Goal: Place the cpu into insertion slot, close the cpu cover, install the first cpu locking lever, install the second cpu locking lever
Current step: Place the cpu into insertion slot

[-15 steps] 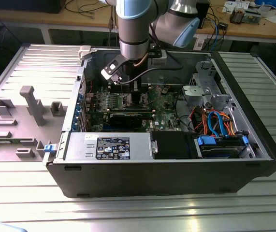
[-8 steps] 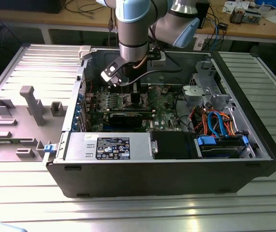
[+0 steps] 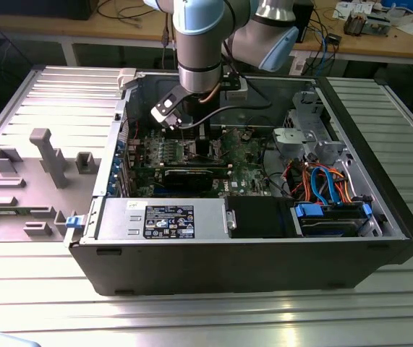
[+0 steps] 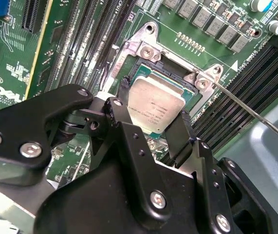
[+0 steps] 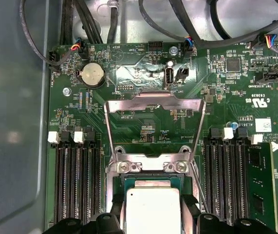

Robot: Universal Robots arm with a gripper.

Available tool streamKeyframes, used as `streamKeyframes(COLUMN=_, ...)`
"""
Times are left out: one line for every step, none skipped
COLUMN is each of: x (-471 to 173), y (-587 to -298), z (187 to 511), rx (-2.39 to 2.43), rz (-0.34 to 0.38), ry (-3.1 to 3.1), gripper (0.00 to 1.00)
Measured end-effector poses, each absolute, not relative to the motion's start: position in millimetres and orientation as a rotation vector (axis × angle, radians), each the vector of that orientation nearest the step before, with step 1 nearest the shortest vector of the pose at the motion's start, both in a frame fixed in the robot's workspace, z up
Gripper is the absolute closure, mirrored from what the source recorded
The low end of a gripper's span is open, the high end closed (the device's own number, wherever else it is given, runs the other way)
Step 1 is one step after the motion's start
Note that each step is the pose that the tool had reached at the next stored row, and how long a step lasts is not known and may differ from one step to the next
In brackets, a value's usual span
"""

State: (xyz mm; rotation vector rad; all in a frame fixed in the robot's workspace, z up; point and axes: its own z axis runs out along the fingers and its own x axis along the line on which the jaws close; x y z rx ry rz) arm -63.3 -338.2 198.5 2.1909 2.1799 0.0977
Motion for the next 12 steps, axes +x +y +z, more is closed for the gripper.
streamKeyframes(x=-63.4, y=-338.1, z=198.5, rx=2.191, rz=0.098, ry=2.180, gripper=0.45)
streamKeyframes(x=-63.3, y=-338.1, z=198.5, rx=2.191, rz=0.098, ry=2.180, gripper=0.45)
streamKeyframes(x=-63.4, y=-338.1, z=198.5, rx=2.191, rz=0.098, ry=2.180, gripper=0.45)
streamKeyframes(x=-63.4, y=-338.1, z=198.5, rx=2.191, rz=0.098, ry=2.180, gripper=0.45)
streamKeyframes(x=-63.3, y=-338.1, z=198.4, rx=2.191, rz=0.098, ry=2.180, gripper=0.45)
streamKeyframes(x=-63.3, y=-338.1, z=198.4, rx=2.191, rz=0.098, ry=2.180, gripper=0.45)
streamKeyframes(x=-63.3, y=-338.1, z=198.4, rx=2.191, rz=0.098, ry=2.180, gripper=0.45)
streamKeyframes(x=-63.3, y=-338.1, z=198.4, rx=2.191, rz=0.098, ry=2.180, gripper=0.45)
streamKeyframes(x=-63.3, y=-338.1, z=198.4, rx=2.191, rz=0.098, ry=2.180, gripper=0.45)
streamKeyframes(x=-63.3, y=-338.1, z=198.3, rx=2.191, rz=0.098, ry=2.180, gripper=0.38)
streamKeyframes(x=-63.3, y=-338.0, z=198.2, rx=2.191, rz=0.098, ry=2.180, gripper=0.38)
streamKeyframes(x=-63.2, y=-337.8, z=198.0, rx=2.191, rz=0.098, ry=2.180, gripper=0.38)
